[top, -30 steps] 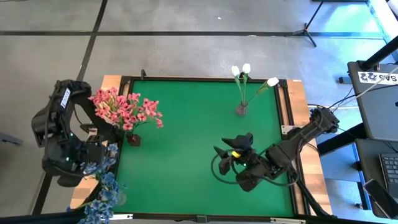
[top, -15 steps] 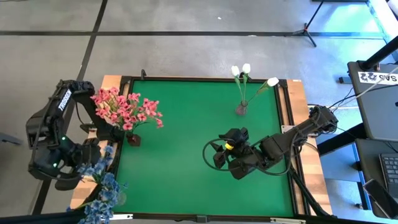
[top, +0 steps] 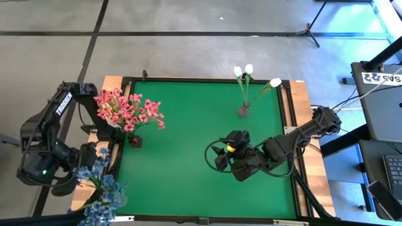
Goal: Sort flowers into vase by color
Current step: Put the blue flower into the transparent vase
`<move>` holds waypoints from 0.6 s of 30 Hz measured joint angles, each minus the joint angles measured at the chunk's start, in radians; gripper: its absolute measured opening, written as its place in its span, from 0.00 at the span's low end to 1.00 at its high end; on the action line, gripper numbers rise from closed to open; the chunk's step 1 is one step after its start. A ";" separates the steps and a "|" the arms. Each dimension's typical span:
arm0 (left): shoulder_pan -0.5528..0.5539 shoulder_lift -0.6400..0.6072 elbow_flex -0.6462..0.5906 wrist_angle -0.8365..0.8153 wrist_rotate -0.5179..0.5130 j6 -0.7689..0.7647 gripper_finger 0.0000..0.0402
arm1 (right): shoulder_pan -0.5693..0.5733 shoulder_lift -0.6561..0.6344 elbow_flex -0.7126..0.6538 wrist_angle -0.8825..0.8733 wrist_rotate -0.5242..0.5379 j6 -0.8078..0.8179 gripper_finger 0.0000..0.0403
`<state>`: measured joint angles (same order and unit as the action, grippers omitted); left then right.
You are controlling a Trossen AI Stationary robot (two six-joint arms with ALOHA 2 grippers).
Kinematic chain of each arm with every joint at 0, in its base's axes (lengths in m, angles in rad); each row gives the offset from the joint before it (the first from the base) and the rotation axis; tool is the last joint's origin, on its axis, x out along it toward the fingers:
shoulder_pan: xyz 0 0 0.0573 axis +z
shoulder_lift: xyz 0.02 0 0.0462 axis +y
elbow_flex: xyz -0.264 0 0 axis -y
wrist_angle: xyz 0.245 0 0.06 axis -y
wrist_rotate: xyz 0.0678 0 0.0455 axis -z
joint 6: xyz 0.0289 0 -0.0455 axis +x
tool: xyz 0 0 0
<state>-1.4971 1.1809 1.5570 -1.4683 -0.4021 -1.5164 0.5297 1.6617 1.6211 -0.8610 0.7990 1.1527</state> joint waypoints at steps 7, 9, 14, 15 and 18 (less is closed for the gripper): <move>-0.006 0.049 0.000 -0.002 -0.007 -0.015 0.01 | 0.001 0.000 0.000 0.007 -0.032 0.002 0.58; -0.006 0.063 0.000 -0.003 -0.007 -0.021 0.01 | 0.001 0.001 0.000 0.007 -0.041 0.002 0.58; -0.005 0.094 0.000 -0.058 0.016 -0.042 0.01 | 0.001 0.001 0.000 0.007 -0.042 0.002 0.58; -0.005 0.100 0.000 -0.079 0.027 -0.051 0.01 | 0.001 0.001 0.000 0.007 -0.044 0.002 0.58; -0.005 0.099 0.000 -0.088 0.029 -0.052 0.01 | 0.001 0.001 0.000 0.007 -0.052 0.002 0.58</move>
<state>-1.5021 1.2796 1.5570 -1.5567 -0.3730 -1.5686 0.5304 1.6627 1.6211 -0.8543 0.7470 1.1549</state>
